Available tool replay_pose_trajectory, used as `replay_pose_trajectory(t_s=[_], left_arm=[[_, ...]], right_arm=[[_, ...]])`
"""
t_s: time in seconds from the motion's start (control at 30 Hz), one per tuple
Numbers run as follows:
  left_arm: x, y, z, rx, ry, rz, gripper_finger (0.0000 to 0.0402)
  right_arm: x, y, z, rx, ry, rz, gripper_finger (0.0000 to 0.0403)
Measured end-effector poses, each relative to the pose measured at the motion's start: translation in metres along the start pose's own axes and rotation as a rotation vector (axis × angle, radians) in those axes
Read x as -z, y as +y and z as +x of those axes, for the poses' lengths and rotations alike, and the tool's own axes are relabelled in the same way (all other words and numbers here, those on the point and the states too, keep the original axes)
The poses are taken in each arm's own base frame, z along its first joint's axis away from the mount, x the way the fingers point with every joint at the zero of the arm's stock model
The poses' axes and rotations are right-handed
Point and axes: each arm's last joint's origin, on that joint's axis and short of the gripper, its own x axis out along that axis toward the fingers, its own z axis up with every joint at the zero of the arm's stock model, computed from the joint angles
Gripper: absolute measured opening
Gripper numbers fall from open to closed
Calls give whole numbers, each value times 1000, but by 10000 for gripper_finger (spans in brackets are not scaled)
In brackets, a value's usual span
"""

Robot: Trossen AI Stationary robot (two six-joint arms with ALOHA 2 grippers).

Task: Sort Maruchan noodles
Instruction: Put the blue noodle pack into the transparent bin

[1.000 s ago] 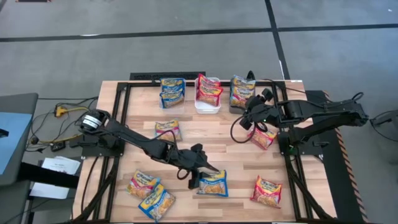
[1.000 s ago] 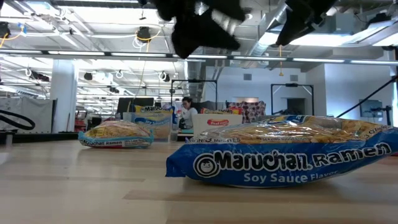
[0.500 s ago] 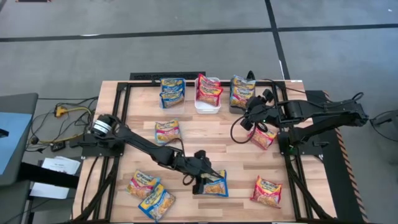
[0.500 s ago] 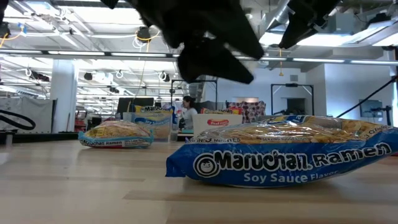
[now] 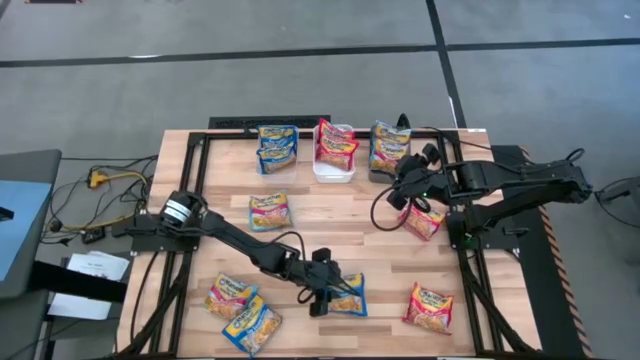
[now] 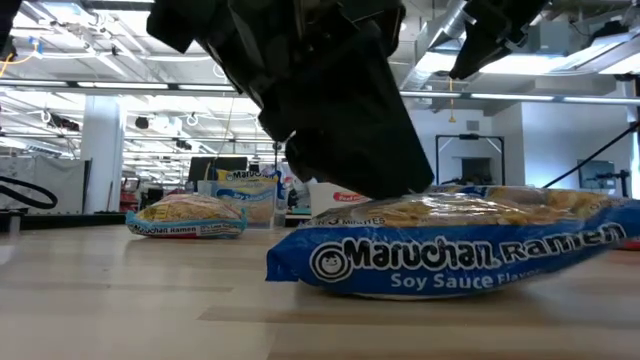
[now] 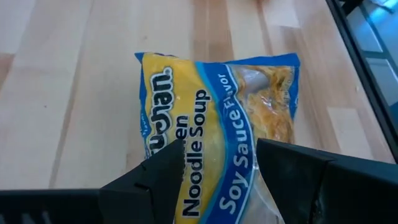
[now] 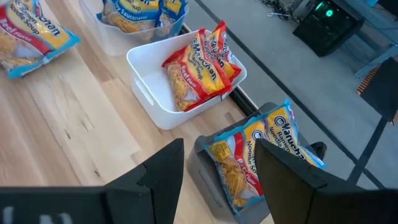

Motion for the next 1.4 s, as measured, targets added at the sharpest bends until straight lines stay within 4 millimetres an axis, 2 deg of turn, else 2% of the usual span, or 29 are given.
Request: replay_pose_trajectory(t_s=[0.2, 0.77, 0.97, 1.23, 1.4], left_arm=[[11, 2, 11, -8, 32, -2, 194], [21, 14, 8, -244, 115, 71, 153], [22, 17, 8, -275, 117, 86, 110], [21, 17, 9, -270, 102, 98, 13], [20, 17, 9, -273, 88, 97, 1]], right_arm=[[2, 0, 0, -10, 18, 9, 221], [2, 0, 0, -10, 18, 11, 221], [2, 0, 0, -10, 18, 13, 221], [2, 0, 0, -10, 18, 46, 221], [2, 0, 0, -10, 18, 46, 221]])
